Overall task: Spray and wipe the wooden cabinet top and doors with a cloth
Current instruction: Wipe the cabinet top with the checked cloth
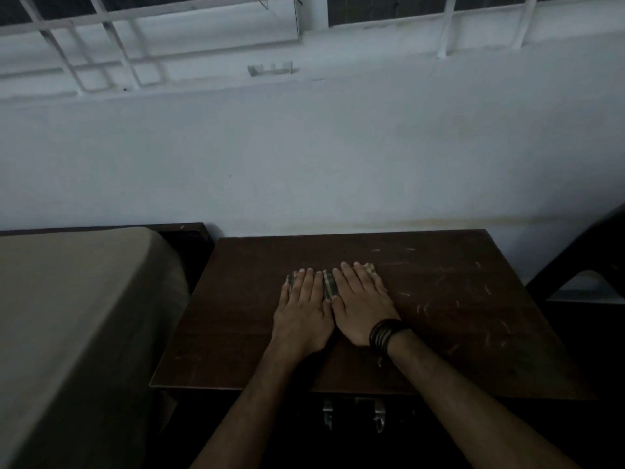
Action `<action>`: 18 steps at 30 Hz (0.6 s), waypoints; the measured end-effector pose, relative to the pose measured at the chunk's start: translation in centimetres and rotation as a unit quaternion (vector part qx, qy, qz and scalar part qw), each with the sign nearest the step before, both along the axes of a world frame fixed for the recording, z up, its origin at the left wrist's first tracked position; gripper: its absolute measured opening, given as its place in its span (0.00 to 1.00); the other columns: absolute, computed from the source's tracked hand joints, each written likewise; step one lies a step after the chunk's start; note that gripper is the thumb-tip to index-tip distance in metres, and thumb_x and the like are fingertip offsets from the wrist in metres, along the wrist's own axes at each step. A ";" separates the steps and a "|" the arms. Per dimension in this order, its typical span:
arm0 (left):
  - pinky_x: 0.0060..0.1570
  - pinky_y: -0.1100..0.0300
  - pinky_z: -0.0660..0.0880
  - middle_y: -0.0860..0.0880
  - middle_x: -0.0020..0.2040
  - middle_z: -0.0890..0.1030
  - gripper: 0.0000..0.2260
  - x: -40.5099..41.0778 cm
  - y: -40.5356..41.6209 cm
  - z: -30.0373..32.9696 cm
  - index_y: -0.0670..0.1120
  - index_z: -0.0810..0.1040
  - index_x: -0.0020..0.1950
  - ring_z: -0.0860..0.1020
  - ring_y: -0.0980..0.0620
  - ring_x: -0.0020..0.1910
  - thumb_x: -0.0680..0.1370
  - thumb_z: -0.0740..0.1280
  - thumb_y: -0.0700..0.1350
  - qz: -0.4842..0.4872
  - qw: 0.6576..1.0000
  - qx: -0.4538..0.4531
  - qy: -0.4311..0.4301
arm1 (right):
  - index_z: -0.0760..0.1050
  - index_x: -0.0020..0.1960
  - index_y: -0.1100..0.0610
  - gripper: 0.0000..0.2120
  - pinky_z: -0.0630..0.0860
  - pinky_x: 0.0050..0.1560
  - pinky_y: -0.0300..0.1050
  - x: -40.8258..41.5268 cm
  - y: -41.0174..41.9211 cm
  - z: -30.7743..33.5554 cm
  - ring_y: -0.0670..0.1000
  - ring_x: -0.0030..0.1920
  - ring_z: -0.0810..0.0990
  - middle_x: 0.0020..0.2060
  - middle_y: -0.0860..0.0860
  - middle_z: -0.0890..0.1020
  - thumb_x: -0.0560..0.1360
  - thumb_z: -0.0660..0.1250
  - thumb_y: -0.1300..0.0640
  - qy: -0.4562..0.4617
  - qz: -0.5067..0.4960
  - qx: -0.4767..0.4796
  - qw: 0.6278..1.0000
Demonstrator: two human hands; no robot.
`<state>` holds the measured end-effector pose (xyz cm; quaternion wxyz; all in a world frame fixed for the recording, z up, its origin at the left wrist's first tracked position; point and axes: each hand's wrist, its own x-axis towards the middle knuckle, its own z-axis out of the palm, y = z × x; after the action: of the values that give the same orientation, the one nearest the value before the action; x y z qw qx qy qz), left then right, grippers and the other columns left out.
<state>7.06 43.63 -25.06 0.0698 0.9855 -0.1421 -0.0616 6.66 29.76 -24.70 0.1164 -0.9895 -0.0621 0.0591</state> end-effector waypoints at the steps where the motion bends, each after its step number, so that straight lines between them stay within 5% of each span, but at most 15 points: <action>1: 0.78 0.49 0.39 0.46 0.82 0.43 0.27 1.0 -0.2 0.1 0.44 0.43 0.82 0.40 0.49 0.80 0.85 0.43 0.52 0.000 1.000 0.001 0.003 | 0.43 0.81 0.52 0.28 0.37 0.78 0.53 1.1 -0.1 0.0 0.50 0.80 0.40 0.81 0.49 0.43 0.84 0.42 0.46 0.002 0.001 -0.002 1.000; 9: 0.78 0.48 0.38 0.45 0.82 0.43 0.27 7.3 -1.1 0.4 0.43 0.44 0.82 0.40 0.48 0.80 0.85 0.44 0.52 0.013 1.000 0.004 0.014 | 0.43 0.81 0.53 0.28 0.38 0.78 0.53 6.8 -0.5 0.2 0.52 0.80 0.40 0.81 0.50 0.43 0.84 0.42 0.46 0.021 -0.016 -0.022 0.999; 18: 0.78 0.50 0.38 0.46 0.82 0.44 0.26 1.4 -1.1 0.2 0.44 0.44 0.82 0.40 0.49 0.80 0.85 0.44 0.52 -0.012 1.000 -0.012 0.000 | 0.44 0.81 0.54 0.28 0.38 0.78 0.54 -0.1 -0.5 -0.1 0.53 0.80 0.40 0.81 0.51 0.44 0.84 0.42 0.46 -0.011 -0.034 0.001 0.999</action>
<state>8.45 42.54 -24.89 0.0805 0.9828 -0.1542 -0.0613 6.56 29.26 -24.78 0.1187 -0.9915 -0.0294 0.0444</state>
